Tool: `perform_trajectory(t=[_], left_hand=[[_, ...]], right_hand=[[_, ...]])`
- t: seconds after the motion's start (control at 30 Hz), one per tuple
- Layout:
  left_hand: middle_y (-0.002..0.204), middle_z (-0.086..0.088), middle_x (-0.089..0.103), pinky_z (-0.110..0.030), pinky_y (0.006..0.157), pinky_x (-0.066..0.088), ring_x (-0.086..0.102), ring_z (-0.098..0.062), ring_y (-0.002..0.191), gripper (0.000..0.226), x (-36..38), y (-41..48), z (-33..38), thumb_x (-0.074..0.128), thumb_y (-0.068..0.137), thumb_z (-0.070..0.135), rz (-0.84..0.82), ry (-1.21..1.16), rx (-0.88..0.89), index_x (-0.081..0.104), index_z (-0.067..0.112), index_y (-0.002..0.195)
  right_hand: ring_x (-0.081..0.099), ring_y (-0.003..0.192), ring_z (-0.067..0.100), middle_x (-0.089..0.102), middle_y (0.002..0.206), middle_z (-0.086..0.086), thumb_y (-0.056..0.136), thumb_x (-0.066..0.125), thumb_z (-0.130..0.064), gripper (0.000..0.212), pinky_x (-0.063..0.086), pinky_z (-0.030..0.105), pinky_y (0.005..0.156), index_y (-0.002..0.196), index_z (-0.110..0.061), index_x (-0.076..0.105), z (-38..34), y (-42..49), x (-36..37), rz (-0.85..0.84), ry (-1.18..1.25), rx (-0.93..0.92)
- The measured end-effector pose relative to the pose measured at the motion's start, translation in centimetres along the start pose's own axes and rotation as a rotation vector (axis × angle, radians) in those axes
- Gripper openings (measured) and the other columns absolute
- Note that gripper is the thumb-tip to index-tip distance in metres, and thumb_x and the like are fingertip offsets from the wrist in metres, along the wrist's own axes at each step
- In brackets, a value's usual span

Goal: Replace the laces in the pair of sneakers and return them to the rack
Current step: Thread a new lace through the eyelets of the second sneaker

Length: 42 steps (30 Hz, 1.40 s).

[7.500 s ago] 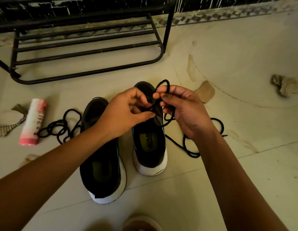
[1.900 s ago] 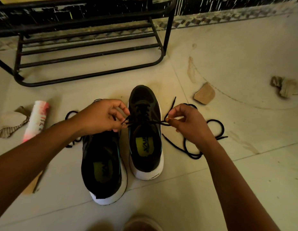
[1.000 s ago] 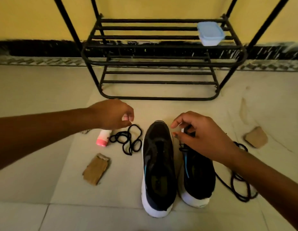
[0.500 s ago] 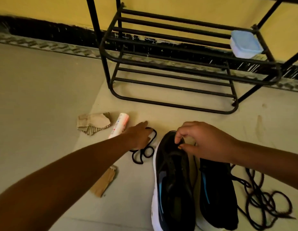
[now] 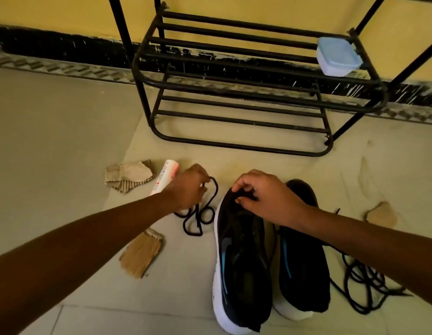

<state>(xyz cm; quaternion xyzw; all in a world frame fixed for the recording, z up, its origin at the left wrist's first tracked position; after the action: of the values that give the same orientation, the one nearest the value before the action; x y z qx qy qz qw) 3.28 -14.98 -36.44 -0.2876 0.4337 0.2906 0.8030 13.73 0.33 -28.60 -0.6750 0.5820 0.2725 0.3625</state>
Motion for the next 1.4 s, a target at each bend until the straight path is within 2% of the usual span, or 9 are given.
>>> perform_trajectory(t=[0.13, 0.33, 0.53, 0.67, 0.87, 1.1, 1.2, 1.3, 1.4], left_hand=[[0.082, 0.004, 0.068, -0.013, 0.072, 0.049, 0.063, -0.003, 0.07, 0.013, -6.4, -1.8, 5.9, 0.077, 0.074, 0.01, 0.271, -0.462, 0.096, 0.07, 0.02, 0.077], [0.082, 0.003, 0.061, -0.024, 0.066, 0.056, 0.065, -0.015, 0.073, 0.03, -12.7, -3.0, 10.4, 0.068, 0.08, 0.003, 0.289, -0.655, 0.113, 0.05, 0.026, 0.086], [0.087, 0.006, 0.06, -0.011, 0.067, 0.053, 0.064, -0.003, 0.077, 0.02, -18.6, -4.6, 10.2, 0.055, 0.089, 0.005, 0.443, -0.566, 0.046, 0.059, 0.015, 0.106], [0.081, 0.008, 0.061, -0.013, 0.057, 0.043, 0.059, 0.001, 0.072, 0.013, -19.8, -5.2, 9.7, 0.054, 0.089, 0.014, 0.209, -0.226, -0.077, 0.061, 0.025, 0.09], [0.077, 0.002, 0.063, -0.017, 0.058, 0.053, 0.066, -0.007, 0.066, 0.019, -19.2, -5.8, 11.9, 0.048, 0.091, 0.012, 0.002, -0.831, -0.094, 0.062, 0.018, 0.103], [0.074, 0.007, 0.062, -0.014, 0.047, 0.042, 0.049, -0.001, 0.054, 0.019, -18.5, -6.1, 17.5, 0.046, 0.094, 0.013, -0.032, -1.066, 0.119, 0.063, 0.017, 0.101], [0.074, 0.008, 0.061, -0.012, 0.047, 0.038, 0.045, -0.001, 0.051, 0.019, -19.1, -6.1, 18.2, 0.044, 0.096, 0.015, 0.01, -1.193, 0.141, 0.062, 0.016, 0.104], [0.074, 0.009, 0.061, -0.011, 0.047, 0.035, 0.044, 0.0, 0.05, 0.02, -19.8, -6.2, 17.9, 0.043, 0.097, 0.016, 0.096, -1.257, 0.129, 0.06, 0.017, 0.108], [0.077, 0.01, 0.063, -0.012, 0.046, 0.033, 0.042, -0.001, 0.05, 0.021, -20.6, -6.2, 16.0, 0.044, 0.098, 0.018, 0.304, -0.993, 0.085, 0.061, 0.022, 0.109]], right_hand=[[0.055, 0.098, 0.005, 0.048, 0.119, -0.014, 0.081, 0.071, -0.032, 0.059, 0.044, 0.017, 0.079, 0.134, -0.023, 0.047, -0.4, -0.2, -0.7, 0.112, 0.127, 0.104], [0.059, 0.059, -0.007, 0.068, 0.072, -0.01, 0.088, 0.064, -0.015, 0.009, 0.039, 0.005, 0.055, 0.085, -0.023, 0.068, -1.7, -0.6, -2.4, 0.226, 0.561, 0.108], [0.059, 0.061, 0.003, 0.062, 0.063, -0.007, 0.092, 0.055, -0.015, 0.014, 0.051, 0.016, 0.062, 0.094, -0.02, 0.068, -0.2, -2.8, -5.4, 0.343, 0.659, 0.09], [0.058, 0.058, 0.008, 0.058, 0.057, -0.005, 0.094, 0.051, -0.016, 0.019, 0.05, 0.018, 0.054, 0.091, -0.02, 0.069, 1.6, -4.5, -7.3, 0.384, 0.722, 0.107], [0.06, 0.094, 0.008, 0.066, 0.097, -0.012, 0.09, 0.058, -0.016, 0.017, 0.051, 0.022, 0.076, 0.088, -0.029, 0.069, 2.1, -5.2, -5.0, 0.237, 0.555, 0.179], [0.021, 0.142, 0.003, 0.028, 0.153, -0.001, 0.086, 0.065, -0.012, 0.015, 0.022, 0.026, 0.116, 0.099, -0.012, 0.072, -2.0, -4.4, -0.1, -0.097, 0.518, -0.229], [0.048, 0.127, 0.017, 0.055, 0.133, 0.015, 0.089, 0.058, 0.001, 0.022, 0.037, 0.027, 0.108, 0.109, 0.001, 0.066, -3.3, -4.3, 0.7, -0.111, 0.729, -0.268], [0.064, 0.098, 0.006, 0.068, 0.098, -0.001, 0.091, 0.052, 0.003, 0.021, 0.048, 0.021, 0.092, 0.108, 0.004, 0.064, -3.4, -4.7, 0.7, -0.112, 0.9, -0.163], [0.065, 0.076, 0.003, 0.068, 0.081, -0.003, 0.093, 0.049, -0.004, 0.016, 0.051, 0.017, 0.075, 0.095, -0.003, 0.065, -2.3, -5.4, 0.1, -0.078, 0.977, -0.026]])
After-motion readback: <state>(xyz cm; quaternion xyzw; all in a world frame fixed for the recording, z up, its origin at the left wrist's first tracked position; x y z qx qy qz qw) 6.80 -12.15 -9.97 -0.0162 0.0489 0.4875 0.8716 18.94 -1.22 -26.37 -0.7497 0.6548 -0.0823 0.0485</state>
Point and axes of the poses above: each hand's wrist, its own y-axis towards the middle knuckle, its own x-axis out of the palm, z = x × y, the point moved 3 cm from there along y, towards the middle knuckle
